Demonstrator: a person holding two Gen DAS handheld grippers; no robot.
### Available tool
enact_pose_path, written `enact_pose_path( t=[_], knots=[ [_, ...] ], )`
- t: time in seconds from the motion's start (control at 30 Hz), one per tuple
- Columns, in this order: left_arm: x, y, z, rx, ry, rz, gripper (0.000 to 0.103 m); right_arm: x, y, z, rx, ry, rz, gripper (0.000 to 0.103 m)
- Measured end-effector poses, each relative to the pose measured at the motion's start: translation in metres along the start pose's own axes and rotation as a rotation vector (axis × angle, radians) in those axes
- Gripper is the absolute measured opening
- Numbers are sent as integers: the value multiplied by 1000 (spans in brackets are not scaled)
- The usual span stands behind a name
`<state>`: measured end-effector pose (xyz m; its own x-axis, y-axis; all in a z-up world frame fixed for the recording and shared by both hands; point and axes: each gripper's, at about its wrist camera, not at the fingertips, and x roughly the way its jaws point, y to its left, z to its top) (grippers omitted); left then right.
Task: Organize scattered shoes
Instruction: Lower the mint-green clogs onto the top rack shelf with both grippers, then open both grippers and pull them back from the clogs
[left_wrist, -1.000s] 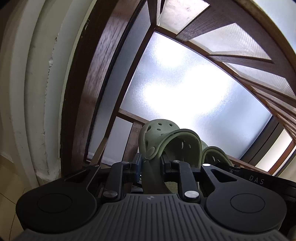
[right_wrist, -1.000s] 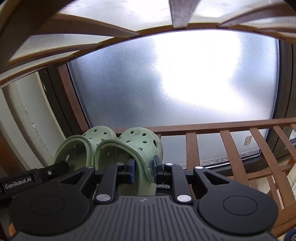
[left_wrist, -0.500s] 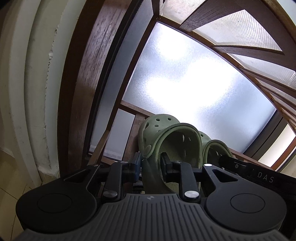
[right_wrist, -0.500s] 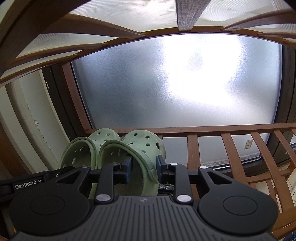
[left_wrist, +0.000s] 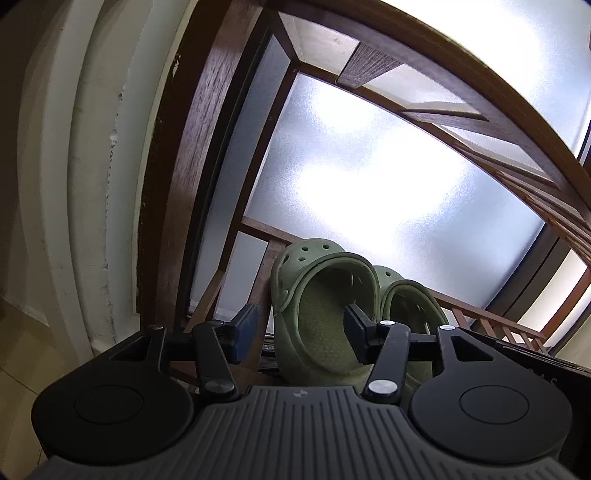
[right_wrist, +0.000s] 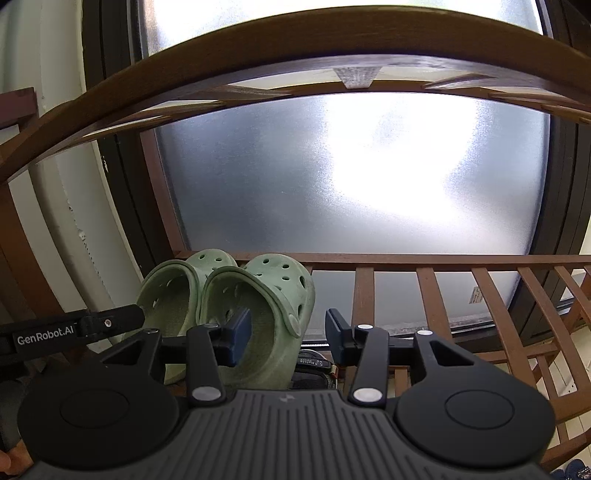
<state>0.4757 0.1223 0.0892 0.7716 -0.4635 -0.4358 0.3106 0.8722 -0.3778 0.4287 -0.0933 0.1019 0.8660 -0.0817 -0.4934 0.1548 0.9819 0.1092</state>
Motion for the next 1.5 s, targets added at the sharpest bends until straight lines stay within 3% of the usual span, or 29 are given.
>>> enact_pose_path(
  t=[0.23,0.87,1.27,1.5],
  knots=[
    [-21,-14,-10,36,7,-17,58,-36,-12,-9,-12,-1,-7,62],
    [-60,-53,-58,133,37,-99,63,-113,-50,-53,-4,34,4,68],
    [-59,-77,-117,199,123,-143,63,-146,-72,-91,11,47,-20,79],
    [-55,-87,-153,229,171,-158,64,-154,-91,-124,35,77,-41,80]
  ],
)
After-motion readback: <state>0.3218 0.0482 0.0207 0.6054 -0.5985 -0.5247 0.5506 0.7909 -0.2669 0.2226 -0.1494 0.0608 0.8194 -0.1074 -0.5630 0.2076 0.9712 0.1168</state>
